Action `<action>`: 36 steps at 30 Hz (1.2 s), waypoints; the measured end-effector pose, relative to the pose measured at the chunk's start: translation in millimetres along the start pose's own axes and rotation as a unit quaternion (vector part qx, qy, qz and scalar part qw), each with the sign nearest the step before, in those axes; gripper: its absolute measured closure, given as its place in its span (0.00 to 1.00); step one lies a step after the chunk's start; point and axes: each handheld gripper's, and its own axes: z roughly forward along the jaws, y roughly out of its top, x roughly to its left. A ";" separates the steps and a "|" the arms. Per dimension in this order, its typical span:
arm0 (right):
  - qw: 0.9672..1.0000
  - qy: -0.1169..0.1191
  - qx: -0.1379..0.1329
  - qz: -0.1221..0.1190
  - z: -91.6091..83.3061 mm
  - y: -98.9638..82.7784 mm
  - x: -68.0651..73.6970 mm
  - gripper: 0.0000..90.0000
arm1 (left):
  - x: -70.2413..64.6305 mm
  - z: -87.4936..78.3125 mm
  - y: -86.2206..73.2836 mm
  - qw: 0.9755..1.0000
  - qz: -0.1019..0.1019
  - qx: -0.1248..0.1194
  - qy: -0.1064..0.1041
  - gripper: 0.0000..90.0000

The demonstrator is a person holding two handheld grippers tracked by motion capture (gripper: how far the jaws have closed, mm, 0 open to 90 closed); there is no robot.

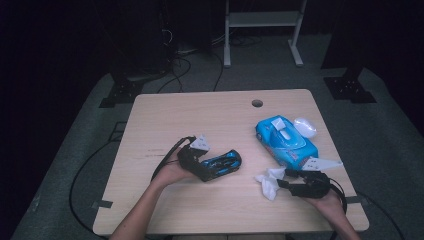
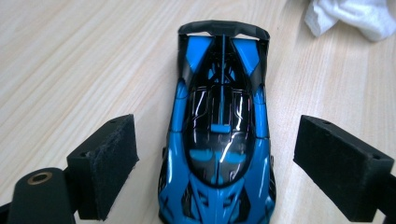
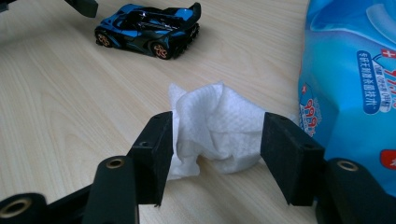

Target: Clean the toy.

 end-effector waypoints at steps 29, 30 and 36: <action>1.000 0.002 -0.017 0.013 -3.9 -2.4 1.8 0.38 | -16.0 -36.1 -50.1 0.998 -0.045 -0.042 0.026 0.12; 1.000 0.002 -0.018 0.014 -3.8 -2.6 1.4 0.37 | -16.5 -36.4 -51.8 0.998 -0.047 -0.043 0.024 0.12; 1.000 0.000 -0.020 0.016 -4.3 -2.5 1.5 0.35 | -18.6 -38.3 -58.9 0.997 -0.055 -0.049 0.024 0.11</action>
